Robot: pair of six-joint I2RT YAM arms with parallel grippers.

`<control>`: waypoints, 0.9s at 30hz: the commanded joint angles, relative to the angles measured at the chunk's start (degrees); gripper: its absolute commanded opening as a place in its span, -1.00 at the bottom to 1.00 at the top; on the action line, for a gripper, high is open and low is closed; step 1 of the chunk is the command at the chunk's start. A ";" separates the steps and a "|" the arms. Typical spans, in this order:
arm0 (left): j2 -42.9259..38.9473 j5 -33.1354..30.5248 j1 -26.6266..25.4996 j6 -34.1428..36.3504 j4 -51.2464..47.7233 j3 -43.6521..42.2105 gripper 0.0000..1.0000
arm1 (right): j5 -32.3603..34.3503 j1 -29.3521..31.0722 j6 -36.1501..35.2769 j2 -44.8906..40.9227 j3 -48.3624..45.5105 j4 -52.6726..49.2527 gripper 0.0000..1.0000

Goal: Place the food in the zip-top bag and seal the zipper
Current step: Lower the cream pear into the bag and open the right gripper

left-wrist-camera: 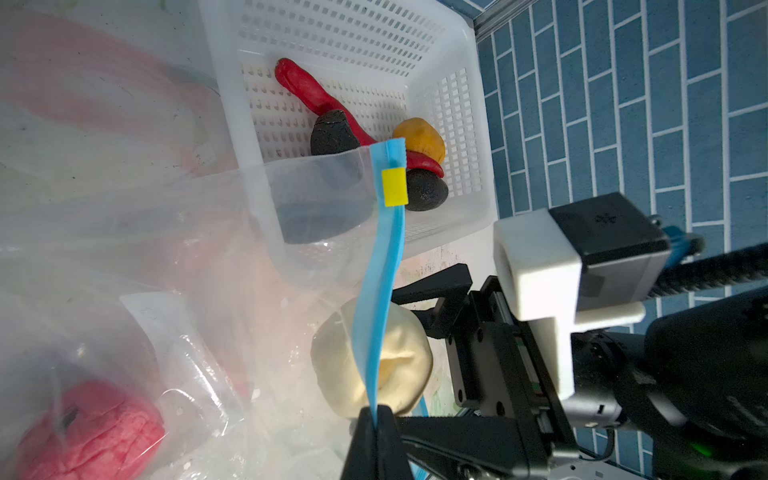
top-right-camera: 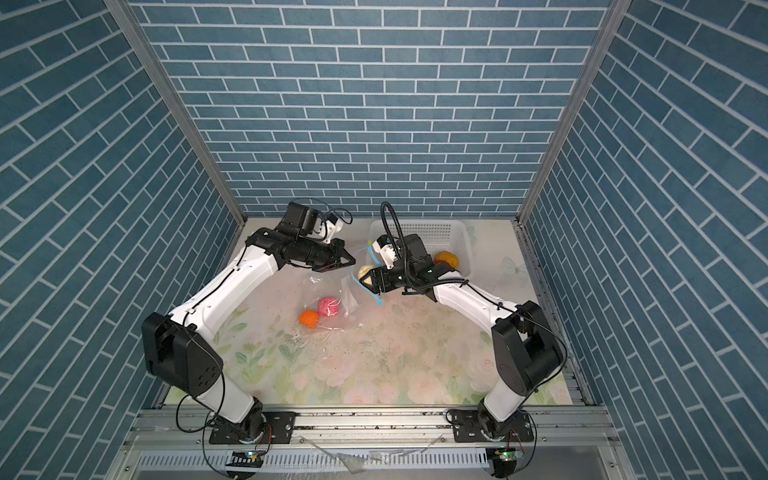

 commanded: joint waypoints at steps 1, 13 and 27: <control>-1.57 0.12 -0.19 0.33 0.18 -0.33 -1.00 | 0.67 0.36 -1.87 0.43 -0.38 -1.13 0.52; -1.51 0.13 -0.24 0.51 -0.12 -0.30 -1.00 | 1.33 0.43 -2.32 0.55 0.22 -1.83 0.62; -1.89 -0.75 -0.12 1.28 -0.56 -0.54 -1.00 | 4.32 0.52 -1.07 -4.41 0.18 -4.98 0.48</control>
